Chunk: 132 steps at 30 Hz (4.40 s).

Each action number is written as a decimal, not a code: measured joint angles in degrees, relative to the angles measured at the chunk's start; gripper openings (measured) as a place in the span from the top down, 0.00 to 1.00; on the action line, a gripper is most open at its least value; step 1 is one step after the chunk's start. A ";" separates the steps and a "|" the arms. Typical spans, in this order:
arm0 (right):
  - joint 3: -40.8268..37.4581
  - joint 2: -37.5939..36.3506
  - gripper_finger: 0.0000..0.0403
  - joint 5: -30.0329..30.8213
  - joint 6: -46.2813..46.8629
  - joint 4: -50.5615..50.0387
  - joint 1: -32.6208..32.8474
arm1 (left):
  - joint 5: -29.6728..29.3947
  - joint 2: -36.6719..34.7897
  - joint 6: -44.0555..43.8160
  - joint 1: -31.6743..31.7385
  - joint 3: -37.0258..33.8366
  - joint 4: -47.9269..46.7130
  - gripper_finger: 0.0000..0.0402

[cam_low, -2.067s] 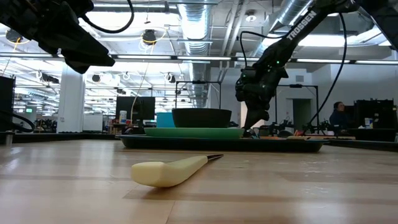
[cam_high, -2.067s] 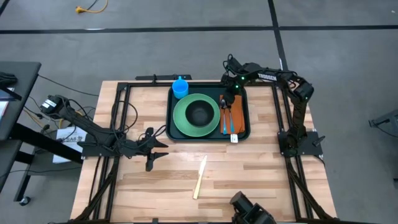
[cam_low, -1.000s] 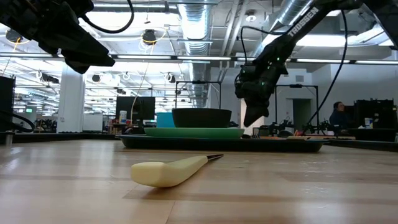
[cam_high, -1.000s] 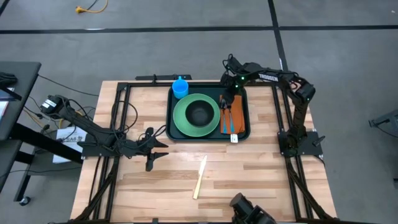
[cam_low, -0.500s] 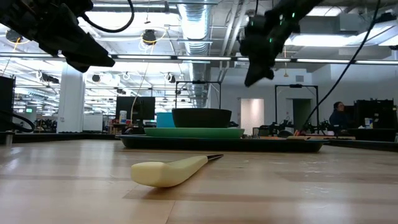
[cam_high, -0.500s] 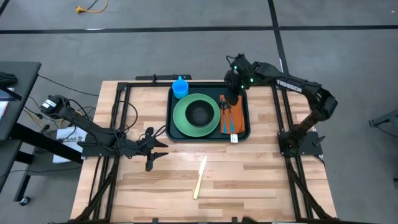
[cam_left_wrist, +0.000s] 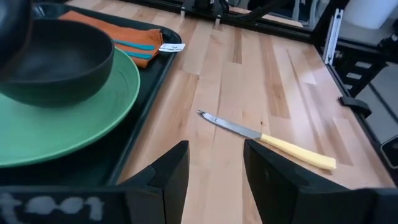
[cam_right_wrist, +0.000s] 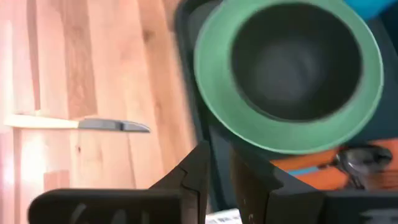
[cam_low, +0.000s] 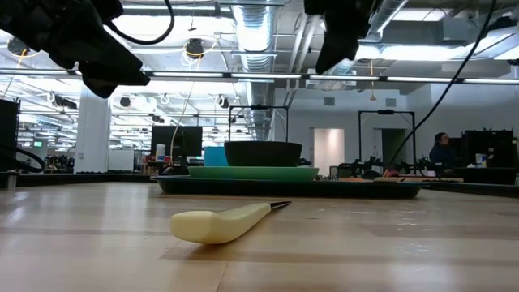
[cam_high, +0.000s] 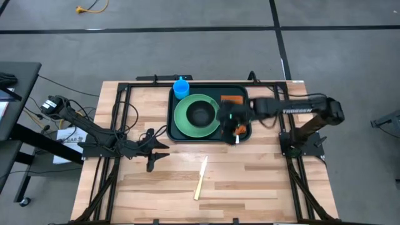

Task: Set up tray
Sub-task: Put the yellow table knife beside the blue fork on the brown table napkin on the black serving tray

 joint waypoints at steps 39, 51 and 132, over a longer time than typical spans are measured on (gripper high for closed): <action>-29.59 3.34 0.86 40.40 7.32 43.18 37.55 | -15.29 21.74 -19.57 -0.46 0.00 28.02 0.65; -29.62 -5.73 0.86 39.06 9.26 38.80 48.83 | -18.72 47.89 -9.48 -1.23 14.88 42.92 0.65; -29.59 -0.62 0.86 63.60 41.85 36.92 60.80 | -6.49 82.42 -58.14 -4.46 82.29 -57.11 0.69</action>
